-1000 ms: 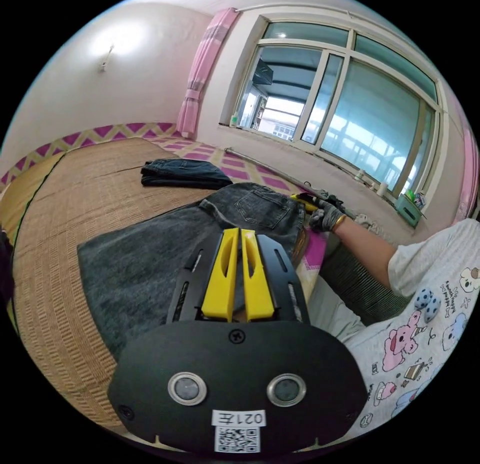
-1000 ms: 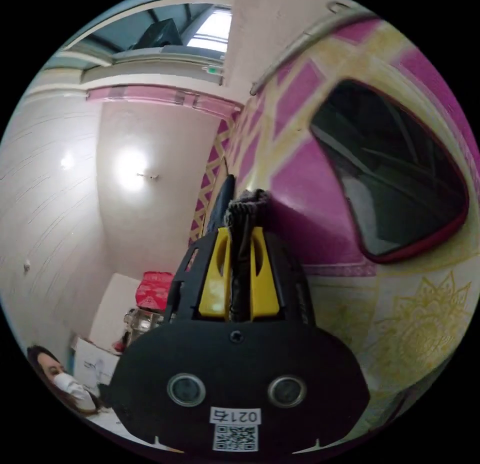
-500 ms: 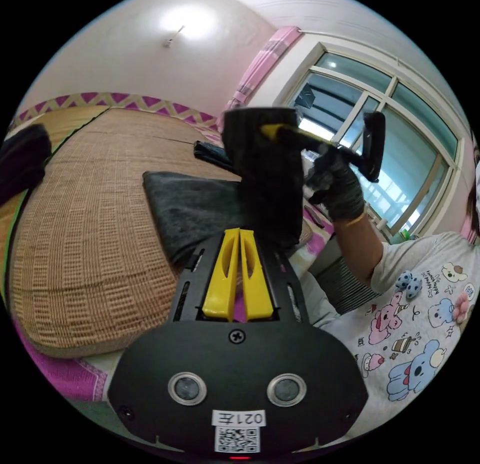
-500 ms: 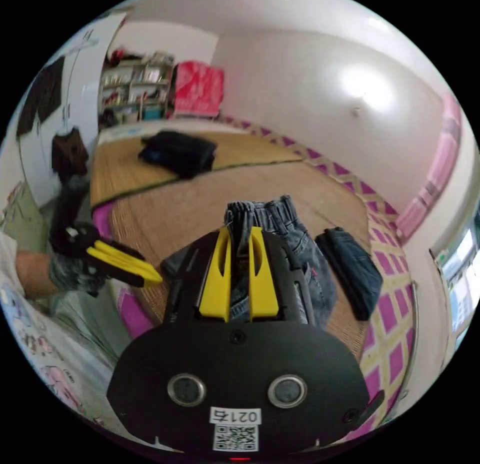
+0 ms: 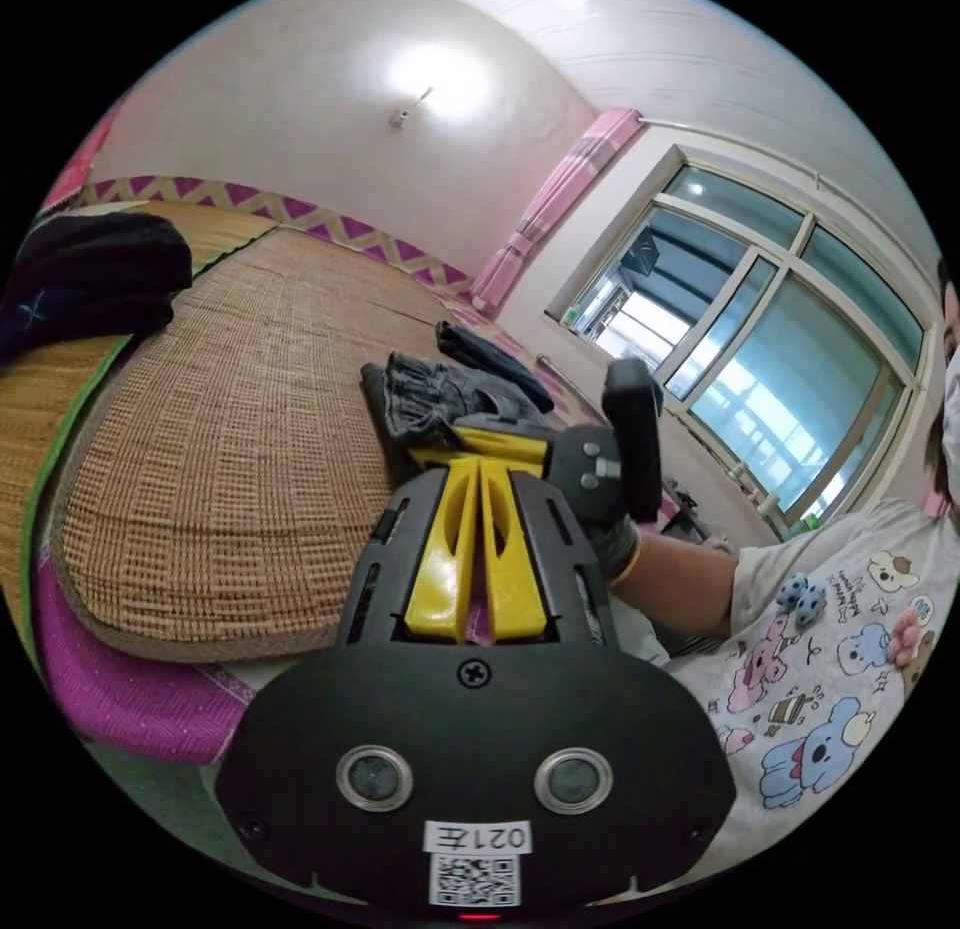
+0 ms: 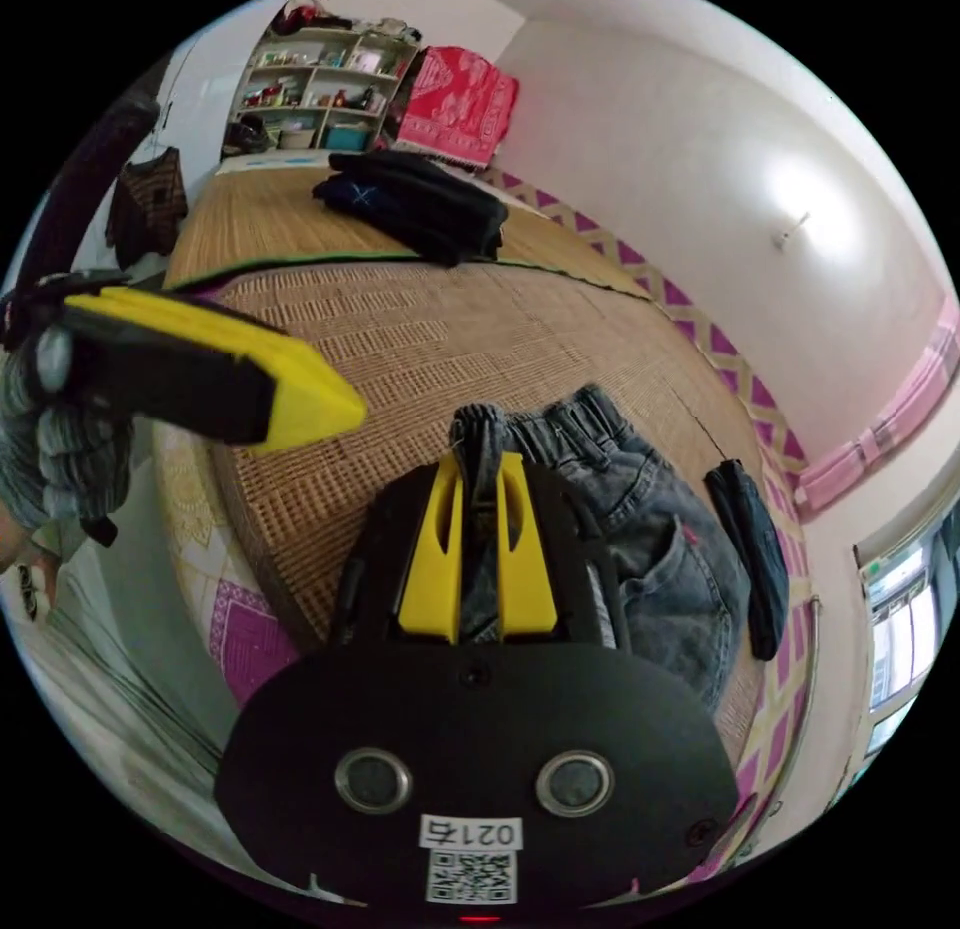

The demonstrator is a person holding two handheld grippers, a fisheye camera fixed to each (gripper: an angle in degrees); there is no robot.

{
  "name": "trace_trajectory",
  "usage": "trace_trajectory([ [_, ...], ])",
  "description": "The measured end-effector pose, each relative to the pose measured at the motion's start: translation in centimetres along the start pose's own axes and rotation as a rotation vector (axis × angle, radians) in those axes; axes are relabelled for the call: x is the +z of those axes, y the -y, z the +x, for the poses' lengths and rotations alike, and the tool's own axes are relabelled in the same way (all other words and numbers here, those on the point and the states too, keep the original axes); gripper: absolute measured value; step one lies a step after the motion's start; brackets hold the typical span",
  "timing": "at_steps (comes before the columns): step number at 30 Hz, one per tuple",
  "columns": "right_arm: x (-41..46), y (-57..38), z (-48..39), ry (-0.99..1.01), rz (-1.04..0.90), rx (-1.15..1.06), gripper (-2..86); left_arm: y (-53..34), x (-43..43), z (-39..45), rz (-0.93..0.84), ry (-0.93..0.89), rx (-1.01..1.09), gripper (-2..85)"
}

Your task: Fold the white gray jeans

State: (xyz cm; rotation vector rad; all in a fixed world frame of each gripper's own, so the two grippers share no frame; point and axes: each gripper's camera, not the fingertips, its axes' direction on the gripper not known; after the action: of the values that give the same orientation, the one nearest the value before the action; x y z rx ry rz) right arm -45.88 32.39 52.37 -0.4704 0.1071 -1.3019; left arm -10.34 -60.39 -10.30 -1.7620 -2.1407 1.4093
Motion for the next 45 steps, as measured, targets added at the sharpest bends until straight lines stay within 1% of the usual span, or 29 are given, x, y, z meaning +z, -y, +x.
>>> trace_trajectory([
  [1,-0.7,-0.5,0.5,-0.003,0.025,0.018,6.0,0.8,-0.2,-0.1,0.006,-0.004,0.02,-0.8],
  [3,-1.9,-1.2,2.1,0.079,0.013,0.029,6.6,2.3,-0.4,-0.2,0.009,0.004,0.058,-0.5],
  [4,-3.3,-2.3,3.9,0.177,0.023,0.038,7.4,3.5,-0.4,-0.1,0.002,-0.008,0.102,-0.1],
  [5,-4.8,-3.8,6.4,0.234,0.051,0.099,8.7,4.1,-0.3,-0.1,-0.005,-0.013,0.125,0.3],
  [7,-6.7,-6.9,10.6,0.248,0.067,0.21,9.2,6.5,0.5,0.1,-0.05,0.0,0.208,1.8],
  [9,-7.2,-10.5,14.3,0.222,0.028,0.306,8.9,7.9,1.7,0.0,-0.114,0.047,0.266,1.9],
  [11,-5.9,-15.6,17.4,0.222,-0.089,0.393,7.4,8.6,3.5,-0.8,-0.233,0.093,0.291,0.7],
  [12,-5.3,-16.8,17.8,0.231,-0.132,0.404,7.0,8.5,5.0,-2.0,-0.353,0.141,0.267,-0.1],
  [13,-3.5,-19.1,18.0,0.27,-0.225,0.409,6.2,7.9,6.2,-3.4,-0.45,0.171,0.238,-0.5],
  [14,-3.6,-21.2,18.4,0.298,-0.158,0.437,5.4,7.8,5.6,-3.9,-0.393,0.149,0.228,-0.6],
  [15,-3.8,-22.0,18.6,0.305,-0.132,0.451,5.0,7.8,4.8,-5.1,-0.361,0.117,0.186,-0.7],
  [18,-4.2,-23.0,21.3,0.359,-0.127,0.466,4.6,8.9,3.3,-6.5,-0.353,0.121,0.131,-0.7],
  [20,-5.3,-24.3,25.7,0.317,-0.005,0.578,6.9,9.9,1.4,-7.0,-0.258,0.157,0.122,-0.5],
  [21,-5.3,-24.7,27.1,0.316,0.022,0.62,7.8,10.6,-0.4,-8.0,-0.147,0.152,0.083,0.0],
  [22,-4.7,-25.8,30.1,0.322,0.056,0.71,9.6,11.2,-1.5,-9.6,-0.092,0.139,0.007,0.6],
  [23,-3.4,-26.9,33.1,0.361,0.062,0.781,11.0,11.6,-1.7,-10.6,-0.096,0.138,-0.034,3.2],
  [24,-2.5,-27.5,34.5,0.393,0.057,0.814,11.6,12.3,-1.5,-12.5,-0.141,0.123,-0.094,8.4],
  [25,-0.3,-28.7,37.1,0.489,0.04,0.877,12.7,13.0,-0.8,-14.4,-0.218,0.076,-0.149,11.7],
  [26,2.2,-29.7,39.2,0.608,0.016,0.915,13.3,13.2,-0.4,-15.3,-0.254,0.035,-0.174,13.3],
  [27,3.5,-30.2,40.1,0.668,-0.004,0.934,13.6,13.4,0.3,-17.0,-0.308,-0.04,-0.224,14.4],
  [28,5.8,-31.0,41.3,0.768,-0.027,0.959,13.3,13.8,0.0,-18.0,-0.297,-0.074,-0.238,14.9],
  [29,7.3,-31.7,42.2,0.839,-0.011,0.977,12.9,14.1,-0.1,-18.4,-0.307,-0.086,-0.24,14.9],
  [32,10.2,-32.0,43.8,0.972,-0.001,1.0,10.8,15.5,0.3,-20.0,-0.384,-0.13,-0.253,12.1],
  [36,12.0,-31.5,44.3,0.98,-0.036,0.993,7.4,17.0,0.5,-21.8,-0.446,-0.156,-0.289,7.1],
  [38,11.1,-31.1,44.6,0.94,-0.05,0.961,5.9,17.6,-0.7,-22.1,-0.416,-0.169,-0.279,6.0],
  [40,9.3,-29.6,44.8,0.94,-0.015,0.9,5.6,18.6,-3.2,-22.0,-0.358,-0.214,-0.26,5.3],
  [42,7.5,-26.8,44.7,0.929,0.012,0.829,5.5,19.6,-6.1,-22.1,-0.308,-0.205,-0.237,5.2],
  [45,6.2,-19.8,44.3,0.903,0.034,0.71,5.5,21.9,-12.2,-24.0,-0.217,-0.192,-0.211,5.2],
])
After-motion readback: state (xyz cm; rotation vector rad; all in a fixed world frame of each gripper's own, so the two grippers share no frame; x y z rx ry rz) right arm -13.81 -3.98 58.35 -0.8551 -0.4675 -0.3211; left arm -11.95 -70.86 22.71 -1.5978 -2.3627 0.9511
